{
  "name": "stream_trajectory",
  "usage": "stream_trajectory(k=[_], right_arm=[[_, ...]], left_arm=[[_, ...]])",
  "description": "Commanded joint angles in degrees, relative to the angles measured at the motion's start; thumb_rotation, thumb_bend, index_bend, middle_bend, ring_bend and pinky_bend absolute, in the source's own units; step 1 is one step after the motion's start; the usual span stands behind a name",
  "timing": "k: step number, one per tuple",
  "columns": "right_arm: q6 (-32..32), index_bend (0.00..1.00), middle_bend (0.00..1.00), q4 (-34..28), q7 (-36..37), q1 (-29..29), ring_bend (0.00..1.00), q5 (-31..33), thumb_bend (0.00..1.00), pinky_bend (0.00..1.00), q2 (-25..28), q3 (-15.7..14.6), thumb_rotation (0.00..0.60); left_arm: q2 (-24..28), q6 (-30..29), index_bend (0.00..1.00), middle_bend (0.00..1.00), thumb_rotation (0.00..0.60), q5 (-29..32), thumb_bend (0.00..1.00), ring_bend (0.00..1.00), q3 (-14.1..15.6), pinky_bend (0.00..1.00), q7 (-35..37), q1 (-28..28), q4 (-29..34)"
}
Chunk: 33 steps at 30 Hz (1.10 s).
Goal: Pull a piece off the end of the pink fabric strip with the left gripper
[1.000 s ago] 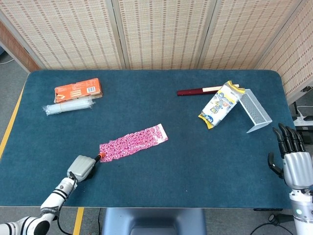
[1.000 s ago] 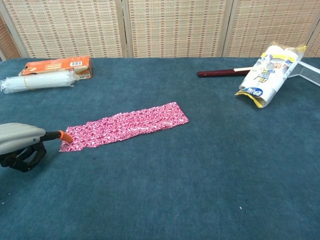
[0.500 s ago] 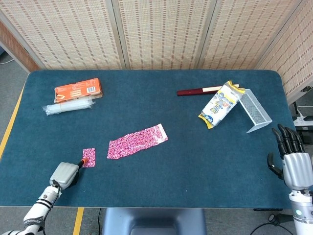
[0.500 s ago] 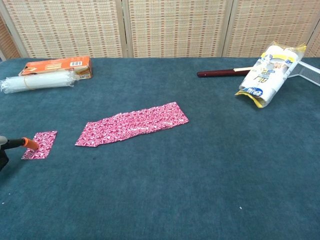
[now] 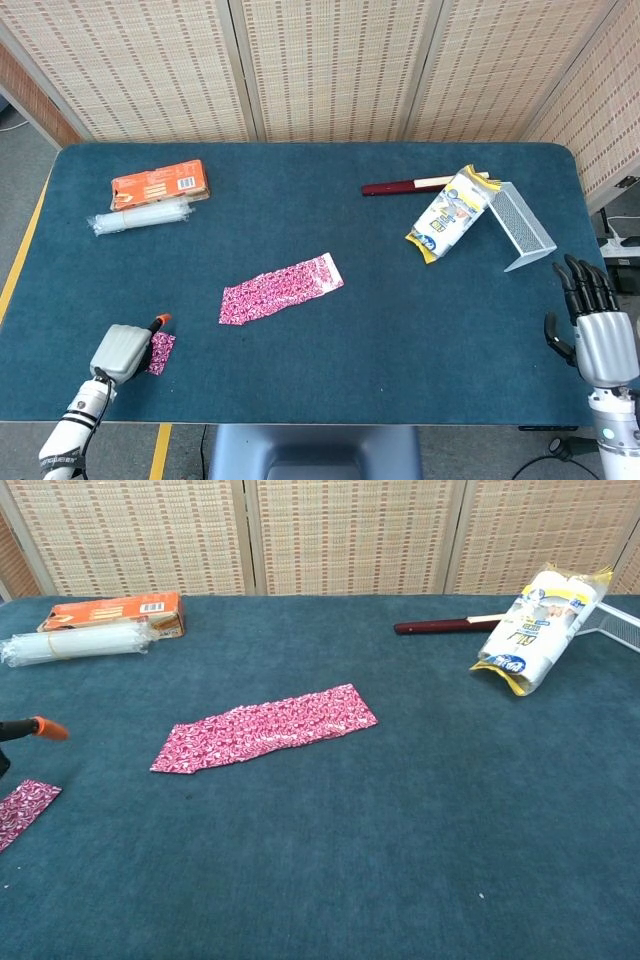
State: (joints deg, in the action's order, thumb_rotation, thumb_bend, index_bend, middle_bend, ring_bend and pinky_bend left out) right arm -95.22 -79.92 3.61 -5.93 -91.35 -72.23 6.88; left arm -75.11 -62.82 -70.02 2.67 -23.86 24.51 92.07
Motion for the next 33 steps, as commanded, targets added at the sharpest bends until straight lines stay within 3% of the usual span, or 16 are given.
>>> stream_trajectory(k=[1,12,33], right_arm=[[0.10,0.00,0.00,-0.03,0.03,-0.03,0.00,0.04,0.58,0.11,0.03,0.00,0.600],[0.89,0.00,0.00,-0.30,0.34,-0.18,0.00,-0.06,0.58,0.11,0.67,-0.33,0.600],[0.58,0.00,0.00,-0.56,0.82,-0.03,0.00,0.01,0.58,0.10,0.90,-0.22,0.600]], left_arm=[[-2.40,1.18,0.00,0.72,0.600,-1.84,0.79,0.75,-1.23,0.78,1.30,1.56,-1.56],[-7.21,9.78,0.05,0.72,0.600,0.97,0.79,0.75,-3.96,0.78,-0.48,7.61,-4.30],[-7.68,12.93,0.24,0.72,0.600,5.55,0.79,0.75,-2.92,0.78,-3.33,10.20,-4.61]])
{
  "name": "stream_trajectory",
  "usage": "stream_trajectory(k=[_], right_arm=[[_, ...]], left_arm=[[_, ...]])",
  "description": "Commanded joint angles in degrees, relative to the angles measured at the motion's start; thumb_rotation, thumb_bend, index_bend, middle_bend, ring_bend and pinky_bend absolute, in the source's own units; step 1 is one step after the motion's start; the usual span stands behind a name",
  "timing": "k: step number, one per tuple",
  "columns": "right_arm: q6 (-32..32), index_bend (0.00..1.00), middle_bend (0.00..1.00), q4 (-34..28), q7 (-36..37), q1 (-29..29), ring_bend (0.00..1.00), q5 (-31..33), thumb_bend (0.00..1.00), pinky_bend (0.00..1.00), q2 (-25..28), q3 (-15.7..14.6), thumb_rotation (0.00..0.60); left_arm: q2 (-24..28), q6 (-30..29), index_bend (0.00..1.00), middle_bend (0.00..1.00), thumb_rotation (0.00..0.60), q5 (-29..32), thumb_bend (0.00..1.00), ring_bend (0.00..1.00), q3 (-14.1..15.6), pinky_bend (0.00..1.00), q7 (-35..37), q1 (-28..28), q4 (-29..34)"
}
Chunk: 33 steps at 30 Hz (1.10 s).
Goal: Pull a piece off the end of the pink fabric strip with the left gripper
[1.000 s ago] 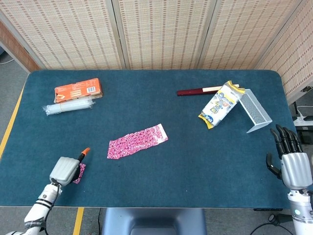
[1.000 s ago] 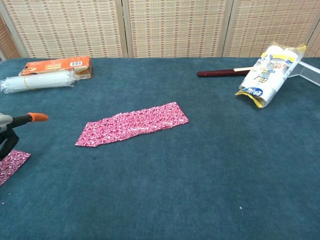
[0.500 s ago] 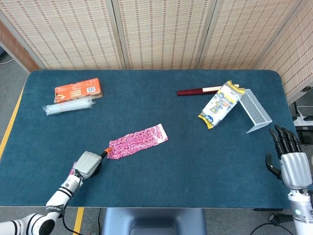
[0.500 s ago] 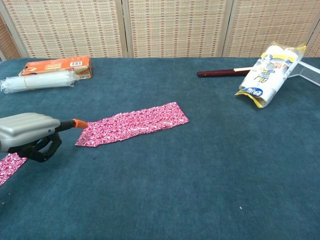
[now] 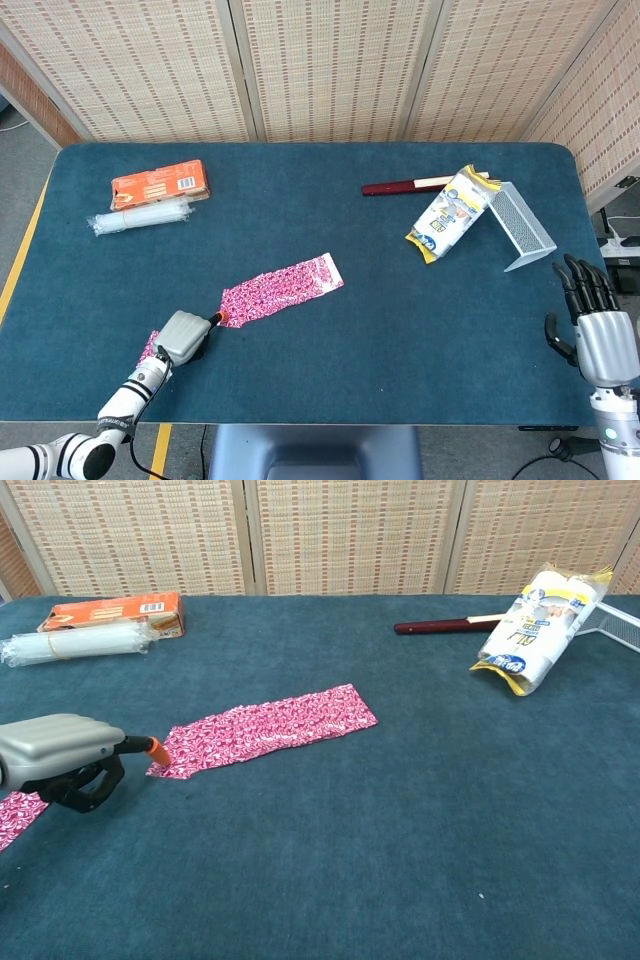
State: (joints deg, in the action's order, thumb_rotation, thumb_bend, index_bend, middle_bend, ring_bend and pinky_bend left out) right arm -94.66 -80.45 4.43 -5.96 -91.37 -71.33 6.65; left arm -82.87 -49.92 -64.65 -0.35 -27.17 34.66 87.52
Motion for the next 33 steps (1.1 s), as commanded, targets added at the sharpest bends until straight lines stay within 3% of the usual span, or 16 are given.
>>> stream_trajectory(k=[1,20,27,33], right_arm=[[0.03,0.00,0.00,-0.04,0.01,0.00,0.00,0.03,0.58,0.10,0.03,0.01,0.600],[0.28,0.00,0.00,0.07,-0.56,-0.09,0.00,0.06,0.58,0.10,-0.26,-0.04,0.600],[0.72,0.00,0.00,0.03,-1.08,-0.25,0.00,0.28,0.58,0.11,-0.42,-0.03,0.600],[0.72,0.00,0.00,0.03,-0.89,-0.27,0.00,0.26,0.58,0.11,-0.29,-0.02,0.600]], left_arm=[[0.14,0.01,0.24,0.72,0.600,0.34,0.79,0.75,0.15,0.78,-0.04,0.07,-0.09],[3.85,-4.89,0.26,0.72,0.600,3.15,0.79,0.75,1.12,0.78,-0.25,-2.55,1.82],[2.94,-5.01,0.14,0.72,0.600,-2.20,0.79,0.75,0.95,0.78,4.42,-2.43,1.80],[0.79,-1.89,0.07,0.72,0.600,-2.64,0.79,0.75,0.53,0.78,5.03,-0.58,1.01]])
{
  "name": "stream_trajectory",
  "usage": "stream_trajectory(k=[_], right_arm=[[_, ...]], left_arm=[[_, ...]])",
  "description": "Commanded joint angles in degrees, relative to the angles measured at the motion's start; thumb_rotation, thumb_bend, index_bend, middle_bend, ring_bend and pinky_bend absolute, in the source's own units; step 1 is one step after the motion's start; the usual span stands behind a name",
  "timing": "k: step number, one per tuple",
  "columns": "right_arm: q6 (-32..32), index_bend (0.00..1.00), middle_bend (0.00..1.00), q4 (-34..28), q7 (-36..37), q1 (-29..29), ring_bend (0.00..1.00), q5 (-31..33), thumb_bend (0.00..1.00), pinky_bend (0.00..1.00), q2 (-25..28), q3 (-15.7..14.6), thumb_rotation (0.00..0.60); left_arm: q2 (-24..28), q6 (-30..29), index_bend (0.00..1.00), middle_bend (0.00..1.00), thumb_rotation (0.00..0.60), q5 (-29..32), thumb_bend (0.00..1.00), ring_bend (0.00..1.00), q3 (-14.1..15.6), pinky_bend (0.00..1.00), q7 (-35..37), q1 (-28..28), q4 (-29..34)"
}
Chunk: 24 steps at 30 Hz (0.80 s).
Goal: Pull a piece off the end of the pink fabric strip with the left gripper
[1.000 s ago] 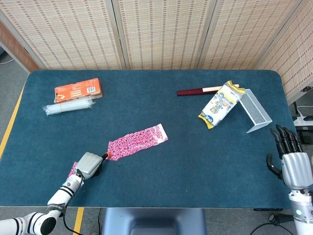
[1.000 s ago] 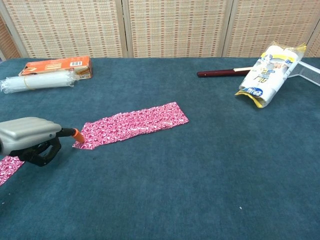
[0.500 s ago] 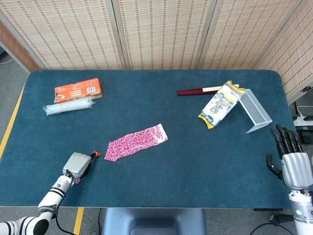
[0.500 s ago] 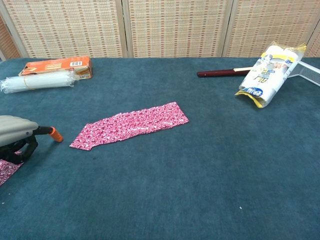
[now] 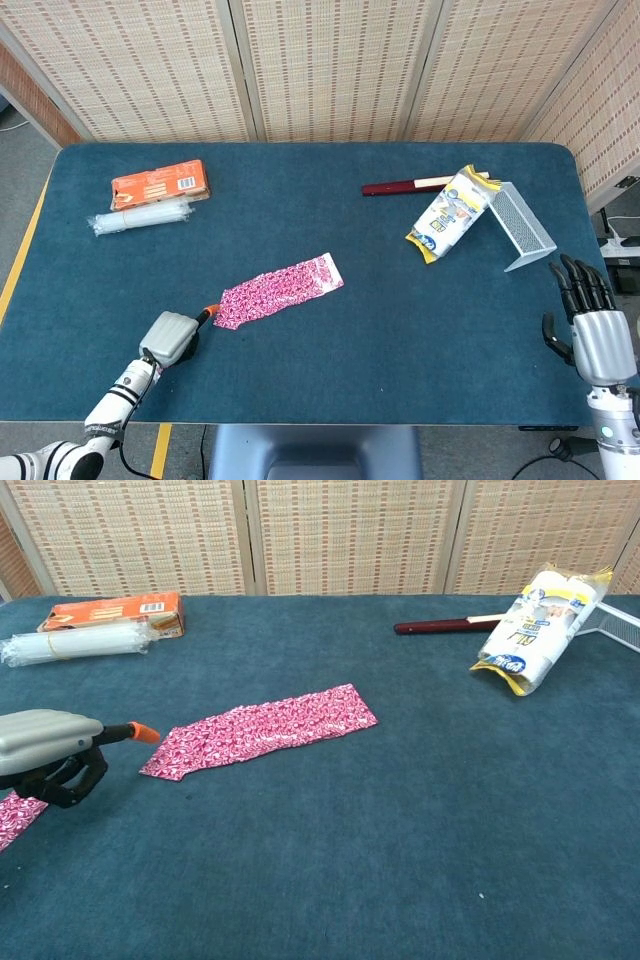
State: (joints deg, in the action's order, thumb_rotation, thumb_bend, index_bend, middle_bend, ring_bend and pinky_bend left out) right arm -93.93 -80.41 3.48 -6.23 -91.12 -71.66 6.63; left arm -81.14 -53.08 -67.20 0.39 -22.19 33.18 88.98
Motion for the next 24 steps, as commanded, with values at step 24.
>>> stream_trajectory(k=[24], right_arm=[[-0.31,0.00,0.00,-0.03,0.42,0.15,0.00,-0.20,0.58,0.11,0.19,-0.11,0.600]], left_arm=[[-0.58,3.21,0.16,0.72,0.600,7.80,0.80,0.75,0.73,0.78,-5.34,2.56,-1.43]])
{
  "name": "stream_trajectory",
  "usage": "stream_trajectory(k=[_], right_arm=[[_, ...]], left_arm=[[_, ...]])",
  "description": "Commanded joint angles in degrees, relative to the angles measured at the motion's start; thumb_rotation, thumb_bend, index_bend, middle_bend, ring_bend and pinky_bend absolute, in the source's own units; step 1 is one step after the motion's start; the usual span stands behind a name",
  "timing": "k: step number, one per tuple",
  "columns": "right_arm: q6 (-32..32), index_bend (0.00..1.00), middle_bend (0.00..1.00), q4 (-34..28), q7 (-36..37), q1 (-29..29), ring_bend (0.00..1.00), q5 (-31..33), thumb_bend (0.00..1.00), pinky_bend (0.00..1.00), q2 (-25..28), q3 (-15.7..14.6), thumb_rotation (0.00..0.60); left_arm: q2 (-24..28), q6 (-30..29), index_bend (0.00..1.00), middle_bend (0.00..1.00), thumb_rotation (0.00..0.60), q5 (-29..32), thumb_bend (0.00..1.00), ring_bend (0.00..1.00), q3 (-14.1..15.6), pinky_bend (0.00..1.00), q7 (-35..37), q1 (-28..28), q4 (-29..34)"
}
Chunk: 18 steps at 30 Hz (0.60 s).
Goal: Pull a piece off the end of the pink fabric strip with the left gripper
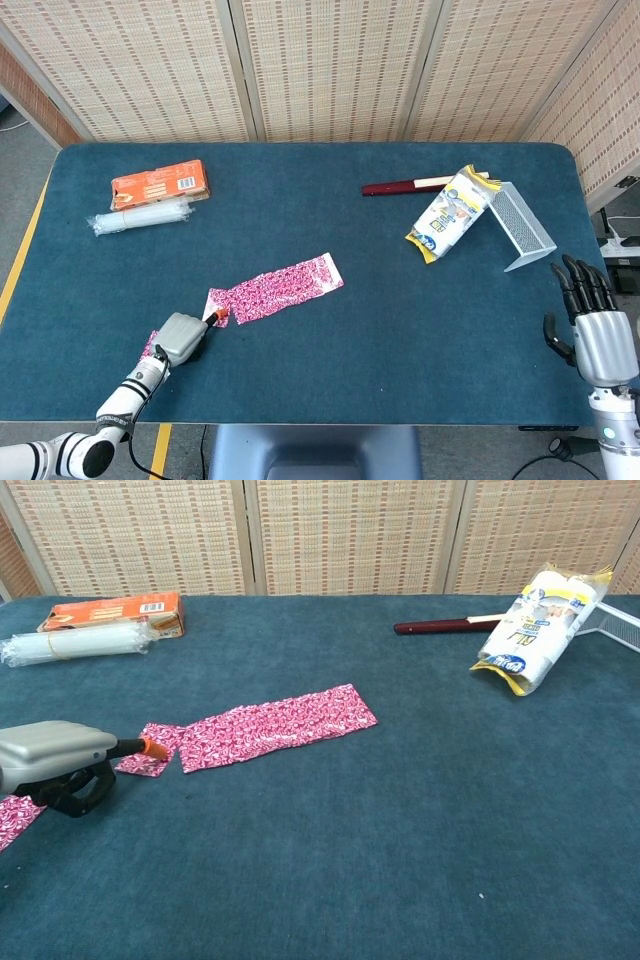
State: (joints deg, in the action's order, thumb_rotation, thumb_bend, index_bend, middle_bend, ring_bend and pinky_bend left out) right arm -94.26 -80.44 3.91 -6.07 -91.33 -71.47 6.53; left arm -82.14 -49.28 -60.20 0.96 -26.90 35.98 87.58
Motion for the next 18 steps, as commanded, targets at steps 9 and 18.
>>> stream_trajectory(k=[9,18], right_arm=[[0.10,0.00,0.00,0.01,-0.23,-0.01,0.00,-0.07,0.58,0.11,-0.10,-0.12,0.600],[0.58,0.00,0.00,-0.10,-0.68,-0.16,0.00,0.25,0.58,0.11,-0.17,-0.05,0.600]], left_arm=[[2.36,-3.02,0.17,0.72,0.600,3.16,0.80,0.75,0.85,0.78,-1.72,-1.74,-0.21],[2.51,-6.72,0.17,0.71,0.600,0.36,0.80,0.75,-0.21,0.78,1.57,-3.38,-0.86]])
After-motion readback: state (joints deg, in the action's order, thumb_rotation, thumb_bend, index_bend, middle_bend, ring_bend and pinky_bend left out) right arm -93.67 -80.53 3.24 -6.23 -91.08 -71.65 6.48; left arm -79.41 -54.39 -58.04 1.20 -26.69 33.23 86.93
